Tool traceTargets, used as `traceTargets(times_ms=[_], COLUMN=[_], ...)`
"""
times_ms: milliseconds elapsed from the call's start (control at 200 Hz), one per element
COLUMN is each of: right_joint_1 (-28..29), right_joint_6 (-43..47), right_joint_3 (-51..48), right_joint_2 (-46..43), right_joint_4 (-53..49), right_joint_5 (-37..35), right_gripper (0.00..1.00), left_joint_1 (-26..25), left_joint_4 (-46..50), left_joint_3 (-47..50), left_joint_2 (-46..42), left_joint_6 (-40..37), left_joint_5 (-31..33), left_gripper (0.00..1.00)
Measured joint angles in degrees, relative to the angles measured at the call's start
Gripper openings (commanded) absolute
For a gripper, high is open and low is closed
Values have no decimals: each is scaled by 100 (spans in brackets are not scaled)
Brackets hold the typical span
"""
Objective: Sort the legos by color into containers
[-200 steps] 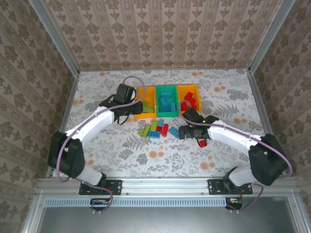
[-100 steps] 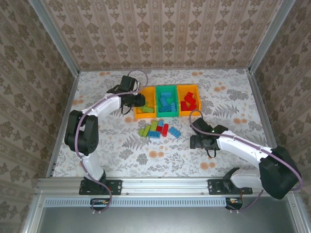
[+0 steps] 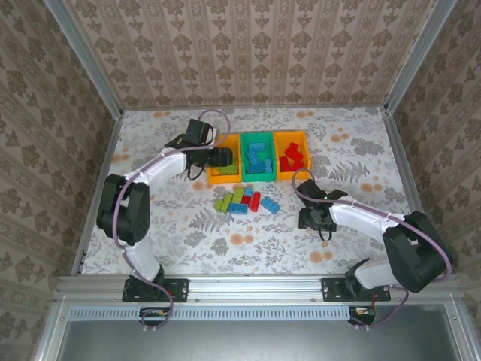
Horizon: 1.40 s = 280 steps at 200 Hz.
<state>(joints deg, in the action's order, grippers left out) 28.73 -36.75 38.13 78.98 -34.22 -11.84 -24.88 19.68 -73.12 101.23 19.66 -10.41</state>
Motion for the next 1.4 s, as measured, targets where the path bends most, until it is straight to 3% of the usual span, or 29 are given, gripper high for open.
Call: traceTargets(times_ms=[160, 320, 515, 760, 960, 1115, 1400], right_joint_1=[0, 0, -4, -321, -662, -866, -1040], right_joint_6=[94, 101, 162, 474, 763, 861, 841], right_joint_3=[0, 2, 269, 1635, 3058, 4022, 4594], right_joint_2=[0, -61, -249, -98, 1058, 2164, 3119], right_joint_4=[81, 98, 15, 48, 170, 184, 184], right_joint_5=[81, 94, 114, 203, 293, 457, 566], right_gripper=[36, 30, 29, 27, 27, 28, 34], left_joint_1=[-59, -74, -74, -518, -804, -1038, -1362], left_joint_4=[-61, -94, -144, -149, -83, 83, 173], left_joint_3=[125, 284, 496, 940, 1482, 1768, 2159], left_joint_2=[-186, -387, -599, -994, -1410, -1659, -1847], left_joint_6=[2, 2, 4, -7, -22, -22, 22], left_joint_5=[-31, -33, -31, 151, 361, 627, 938], left_gripper=[88, 89, 89, 92, 100, 100, 100])
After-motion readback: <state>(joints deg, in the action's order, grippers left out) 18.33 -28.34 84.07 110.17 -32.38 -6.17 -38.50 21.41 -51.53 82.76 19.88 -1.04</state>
